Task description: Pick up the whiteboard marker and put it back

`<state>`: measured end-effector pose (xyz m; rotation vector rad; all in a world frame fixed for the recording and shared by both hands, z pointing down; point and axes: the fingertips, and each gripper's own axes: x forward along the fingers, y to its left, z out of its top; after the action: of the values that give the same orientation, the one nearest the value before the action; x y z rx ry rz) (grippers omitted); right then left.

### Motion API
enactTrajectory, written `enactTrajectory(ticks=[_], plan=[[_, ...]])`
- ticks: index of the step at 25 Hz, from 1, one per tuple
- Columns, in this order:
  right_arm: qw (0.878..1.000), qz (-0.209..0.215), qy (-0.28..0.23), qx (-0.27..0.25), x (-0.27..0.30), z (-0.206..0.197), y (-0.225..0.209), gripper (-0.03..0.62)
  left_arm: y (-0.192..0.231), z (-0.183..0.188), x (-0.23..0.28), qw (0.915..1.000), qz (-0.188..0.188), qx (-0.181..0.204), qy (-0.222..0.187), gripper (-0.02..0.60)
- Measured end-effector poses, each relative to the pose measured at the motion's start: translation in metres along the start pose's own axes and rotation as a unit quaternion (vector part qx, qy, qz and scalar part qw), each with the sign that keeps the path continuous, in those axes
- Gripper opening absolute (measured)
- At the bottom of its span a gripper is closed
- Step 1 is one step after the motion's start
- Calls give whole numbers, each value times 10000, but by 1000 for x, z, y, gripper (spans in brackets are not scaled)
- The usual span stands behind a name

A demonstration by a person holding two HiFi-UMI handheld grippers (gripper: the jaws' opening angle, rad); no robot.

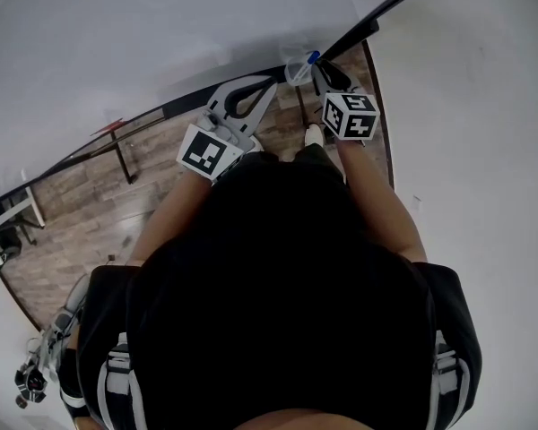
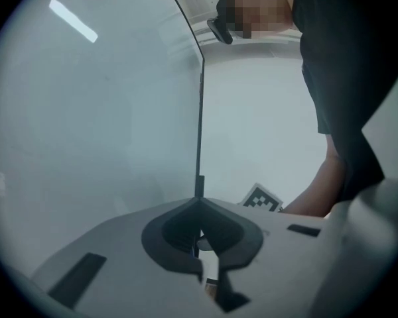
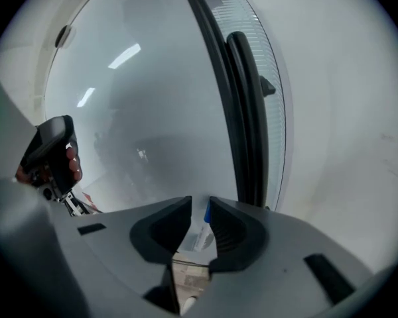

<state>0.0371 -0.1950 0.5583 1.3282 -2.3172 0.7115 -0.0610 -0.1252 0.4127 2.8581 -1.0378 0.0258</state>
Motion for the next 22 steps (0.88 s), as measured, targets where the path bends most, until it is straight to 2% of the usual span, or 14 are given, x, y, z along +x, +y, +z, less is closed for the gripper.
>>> enactTrajectory(ticks=[4,10,17,22], plan=[[9992,-121,-12,376,10,-8,-5,101,0,-2,-7,9999,-159,-28,22,3],[9980,-304,11,554,23,-13,-9,110,2,-4,-15,9996,-268,-65,41,3],[9974,-475,153,522,35,-22,-15,115,1,-5,-19,9996,-260,-31,57,3],[9981,-480,237,315,44,-23,-20,113,4,-6,-17,9998,-202,-37,73,3]])
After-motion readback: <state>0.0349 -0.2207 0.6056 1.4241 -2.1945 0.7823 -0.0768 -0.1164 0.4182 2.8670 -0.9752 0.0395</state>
